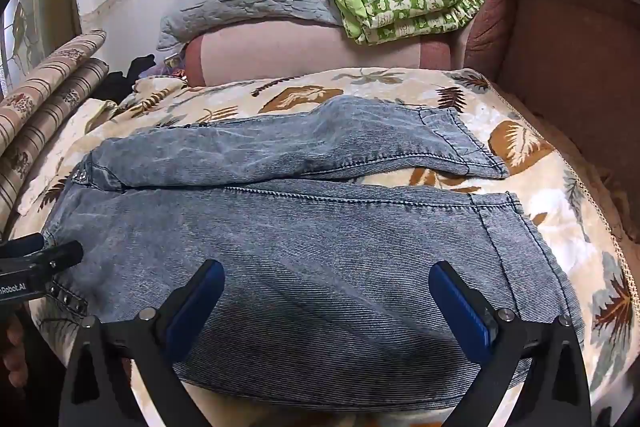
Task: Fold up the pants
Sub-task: 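Position both grippers over the jeans waistband and legs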
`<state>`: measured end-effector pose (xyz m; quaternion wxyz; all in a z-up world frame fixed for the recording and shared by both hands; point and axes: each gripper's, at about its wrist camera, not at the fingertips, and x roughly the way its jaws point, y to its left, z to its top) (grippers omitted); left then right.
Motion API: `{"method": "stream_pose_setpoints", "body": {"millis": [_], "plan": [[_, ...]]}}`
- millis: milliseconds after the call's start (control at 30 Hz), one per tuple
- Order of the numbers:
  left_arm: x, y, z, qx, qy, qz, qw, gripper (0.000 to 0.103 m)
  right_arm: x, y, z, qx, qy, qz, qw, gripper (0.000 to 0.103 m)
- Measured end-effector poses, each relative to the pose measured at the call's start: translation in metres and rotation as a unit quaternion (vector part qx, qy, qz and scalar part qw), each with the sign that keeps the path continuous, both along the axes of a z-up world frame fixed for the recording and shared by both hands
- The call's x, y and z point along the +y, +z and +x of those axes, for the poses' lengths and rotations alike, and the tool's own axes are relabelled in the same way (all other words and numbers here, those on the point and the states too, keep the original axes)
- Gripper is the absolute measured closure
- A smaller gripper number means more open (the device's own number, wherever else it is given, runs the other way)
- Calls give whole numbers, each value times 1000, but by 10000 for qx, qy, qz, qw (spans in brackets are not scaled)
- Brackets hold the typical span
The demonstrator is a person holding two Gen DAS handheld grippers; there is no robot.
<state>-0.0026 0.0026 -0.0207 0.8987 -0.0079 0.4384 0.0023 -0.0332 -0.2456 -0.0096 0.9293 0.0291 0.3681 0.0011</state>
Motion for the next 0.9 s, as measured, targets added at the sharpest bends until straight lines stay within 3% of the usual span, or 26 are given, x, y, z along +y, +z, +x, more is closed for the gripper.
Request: {"method": "stream_pose_setpoints", "body": {"millis": [900], "plan": [[-2, 2, 0, 7, -25, -1, 10000, 0, 0, 0, 0, -12, 14, 6, 10000, 0]]}}
